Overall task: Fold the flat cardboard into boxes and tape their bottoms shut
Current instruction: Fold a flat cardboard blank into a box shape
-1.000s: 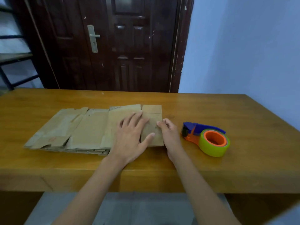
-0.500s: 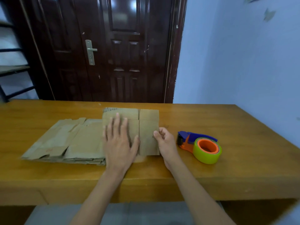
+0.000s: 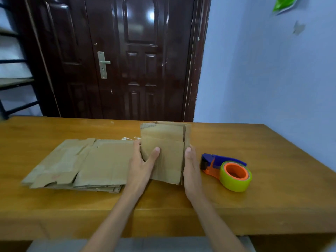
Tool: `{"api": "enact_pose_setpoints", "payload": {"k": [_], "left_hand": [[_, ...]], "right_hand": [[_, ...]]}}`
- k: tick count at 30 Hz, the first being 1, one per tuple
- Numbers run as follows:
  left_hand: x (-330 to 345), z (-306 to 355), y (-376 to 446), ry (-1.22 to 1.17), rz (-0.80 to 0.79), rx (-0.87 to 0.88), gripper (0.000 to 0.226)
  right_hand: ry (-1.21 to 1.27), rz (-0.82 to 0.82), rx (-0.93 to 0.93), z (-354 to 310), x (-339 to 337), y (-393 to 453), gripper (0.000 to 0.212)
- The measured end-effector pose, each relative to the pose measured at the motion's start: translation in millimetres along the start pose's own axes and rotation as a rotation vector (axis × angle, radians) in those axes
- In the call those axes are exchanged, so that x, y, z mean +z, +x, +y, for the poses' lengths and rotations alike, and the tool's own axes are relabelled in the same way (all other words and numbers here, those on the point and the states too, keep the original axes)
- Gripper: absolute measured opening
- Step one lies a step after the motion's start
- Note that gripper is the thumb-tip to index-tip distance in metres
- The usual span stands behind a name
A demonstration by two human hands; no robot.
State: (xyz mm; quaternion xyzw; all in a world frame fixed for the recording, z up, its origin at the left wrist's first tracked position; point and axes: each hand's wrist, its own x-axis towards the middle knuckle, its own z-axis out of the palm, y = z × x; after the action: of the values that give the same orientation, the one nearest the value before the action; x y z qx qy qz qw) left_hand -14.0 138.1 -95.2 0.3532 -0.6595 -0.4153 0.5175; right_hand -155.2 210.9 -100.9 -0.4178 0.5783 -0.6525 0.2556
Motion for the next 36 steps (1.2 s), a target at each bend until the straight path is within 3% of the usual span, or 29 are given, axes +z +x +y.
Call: {"api": "enact_pose_setpoints", "payload": {"k": [6, 9, 12, 14, 20, 24, 30, 36], "left_hand": [[-2, -10, 8, -0.084, -0.093, -0.195, 0.077], [-6, -5, 11, -0.204, -0.097, -0.296, 0.072], [-13, -6, 13, -0.273, -0.146, -0.321, 0.065], [-16, -6, 13, -0.327, -0.174, -0.364, 0.074], [-16, 3, 6, -0.363, -0.288, -0.4, 0.054], [-22, 1, 10, -0.338, -0.328, -0.382, 0.063], [-25, -4, 14, -0.306, -0.397, -0.378, 0.08], [-23, 2, 9, -0.239, -0.296, -0.357, 0.055]], "right_hand": [[0.002, -0.106, 0.02, 1, -2, 3, 0.093], [0.002, -0.117, 0.026, 1, -3, 1, 0.107], [0.053, -0.096, -0.007, 2, -4, 3, 0.096], [0.08, -0.089, 0.01, 1, -5, 5, 0.079], [0.193, -0.111, 0.241, 0, -10, 16, 0.053], [0.258, -0.172, 0.365, -3, -16, 19, 0.034], [0.232, -0.247, 0.476, -9, -32, 28, 0.052], [0.16, -0.261, 0.563, -16, -25, 32, 0.073]]}}
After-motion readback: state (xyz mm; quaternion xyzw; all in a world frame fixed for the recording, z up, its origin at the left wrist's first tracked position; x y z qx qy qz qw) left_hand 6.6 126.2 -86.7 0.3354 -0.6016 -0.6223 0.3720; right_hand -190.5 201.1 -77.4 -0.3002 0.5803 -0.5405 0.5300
